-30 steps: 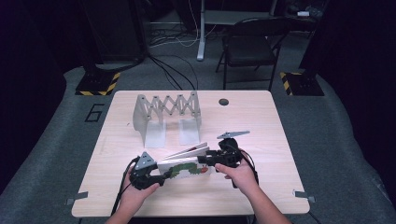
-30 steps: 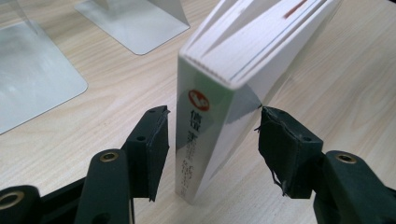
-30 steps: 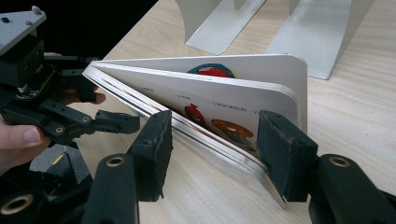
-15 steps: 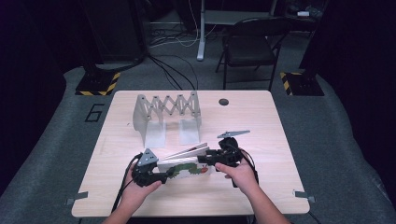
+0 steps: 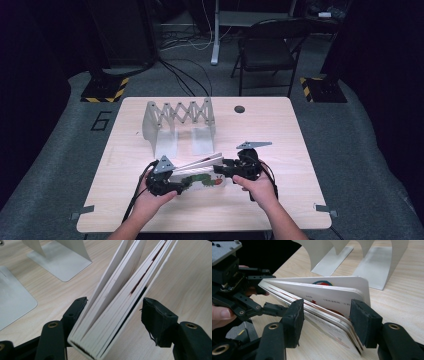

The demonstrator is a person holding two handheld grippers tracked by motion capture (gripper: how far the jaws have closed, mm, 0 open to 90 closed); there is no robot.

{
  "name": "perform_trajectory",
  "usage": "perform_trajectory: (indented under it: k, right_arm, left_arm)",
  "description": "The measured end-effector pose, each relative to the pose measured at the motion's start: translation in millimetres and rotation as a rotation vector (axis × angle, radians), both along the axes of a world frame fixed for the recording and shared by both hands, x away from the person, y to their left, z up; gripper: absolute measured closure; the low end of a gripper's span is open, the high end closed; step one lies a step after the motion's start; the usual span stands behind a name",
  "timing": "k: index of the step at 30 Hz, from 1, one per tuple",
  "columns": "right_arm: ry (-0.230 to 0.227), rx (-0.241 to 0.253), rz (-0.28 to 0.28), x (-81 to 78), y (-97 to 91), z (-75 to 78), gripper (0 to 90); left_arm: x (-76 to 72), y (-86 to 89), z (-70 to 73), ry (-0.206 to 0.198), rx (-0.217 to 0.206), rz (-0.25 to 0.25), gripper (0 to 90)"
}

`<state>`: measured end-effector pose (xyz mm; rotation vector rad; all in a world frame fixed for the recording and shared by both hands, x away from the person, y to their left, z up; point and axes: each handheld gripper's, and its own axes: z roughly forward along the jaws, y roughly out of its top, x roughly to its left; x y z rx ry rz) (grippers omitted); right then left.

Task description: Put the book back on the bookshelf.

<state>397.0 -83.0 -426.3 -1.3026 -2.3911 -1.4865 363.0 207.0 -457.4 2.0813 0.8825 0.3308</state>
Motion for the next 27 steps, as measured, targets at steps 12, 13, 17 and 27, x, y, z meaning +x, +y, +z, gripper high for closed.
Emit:
perform_trajectory:
  k: [12, 13, 17, 27]
  right_arm:
    - [0.001, -0.008, 0.034, -3.4, -12.7, -1.1, 42.1]
    - [0.001, -0.008, 0.034, -3.4, -12.7, -1.1, 42.1]
    - [0.025, -0.011, 0.040, 0.8, -14.1, -12.4, 43.8]
    - [0.042, -0.082, 0.041, 5.1, -9.5, -30.7, 48.6]
  left_arm:
    - [7.4, -6.6, 5.9, 0.013, -0.034, -0.007, 33.9]
    - [7.4, -6.6, 5.9, 0.013, -0.034, -0.007, 33.9]
    - [11.2, -8.0, 5.6, 0.023, -0.020, -0.023, 33.5]
    - [14.1, -11.1, 2.3, 0.026, -0.005, -0.008, 31.7]
